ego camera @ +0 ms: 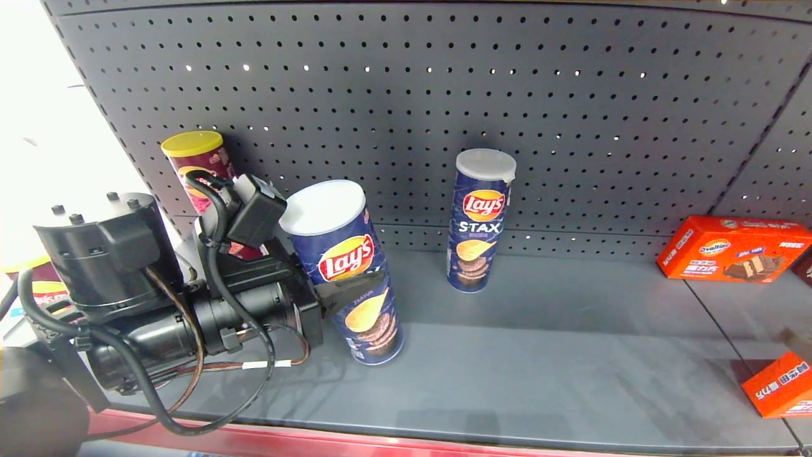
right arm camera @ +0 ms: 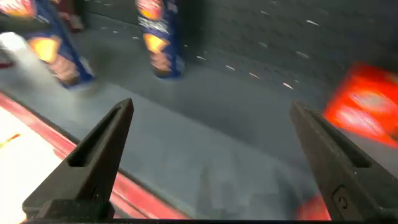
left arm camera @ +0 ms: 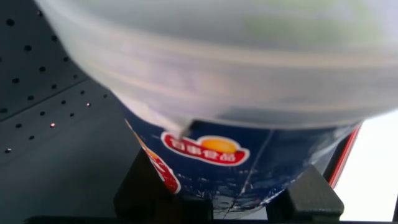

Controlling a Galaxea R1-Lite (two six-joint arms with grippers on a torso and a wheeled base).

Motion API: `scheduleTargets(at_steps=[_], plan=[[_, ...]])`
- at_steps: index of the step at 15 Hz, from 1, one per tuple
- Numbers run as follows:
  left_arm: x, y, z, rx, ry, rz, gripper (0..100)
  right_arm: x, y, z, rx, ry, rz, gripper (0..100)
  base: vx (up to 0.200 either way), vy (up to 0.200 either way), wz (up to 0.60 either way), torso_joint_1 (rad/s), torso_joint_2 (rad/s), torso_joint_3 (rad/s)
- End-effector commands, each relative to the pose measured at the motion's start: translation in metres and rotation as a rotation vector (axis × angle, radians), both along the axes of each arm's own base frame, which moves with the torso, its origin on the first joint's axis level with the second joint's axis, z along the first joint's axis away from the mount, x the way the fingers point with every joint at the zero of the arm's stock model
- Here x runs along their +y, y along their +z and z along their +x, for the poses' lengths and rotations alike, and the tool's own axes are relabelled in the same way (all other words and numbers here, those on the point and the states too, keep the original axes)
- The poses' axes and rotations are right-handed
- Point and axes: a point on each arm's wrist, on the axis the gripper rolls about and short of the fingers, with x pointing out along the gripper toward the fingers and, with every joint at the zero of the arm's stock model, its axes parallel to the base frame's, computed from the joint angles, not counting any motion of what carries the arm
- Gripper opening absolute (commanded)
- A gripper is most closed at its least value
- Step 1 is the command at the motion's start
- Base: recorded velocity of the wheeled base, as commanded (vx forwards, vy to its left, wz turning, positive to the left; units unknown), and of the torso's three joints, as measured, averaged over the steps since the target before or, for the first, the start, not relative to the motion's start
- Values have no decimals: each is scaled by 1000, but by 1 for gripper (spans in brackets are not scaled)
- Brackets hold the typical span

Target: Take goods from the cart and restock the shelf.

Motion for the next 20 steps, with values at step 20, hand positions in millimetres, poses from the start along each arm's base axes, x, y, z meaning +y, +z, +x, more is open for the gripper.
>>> scheduleTargets(at_steps=[20], plan=[[1,-1,0,4,1,1,0,70,-17,186,-76,491,-108,100,0,0,0,0,0,0]])
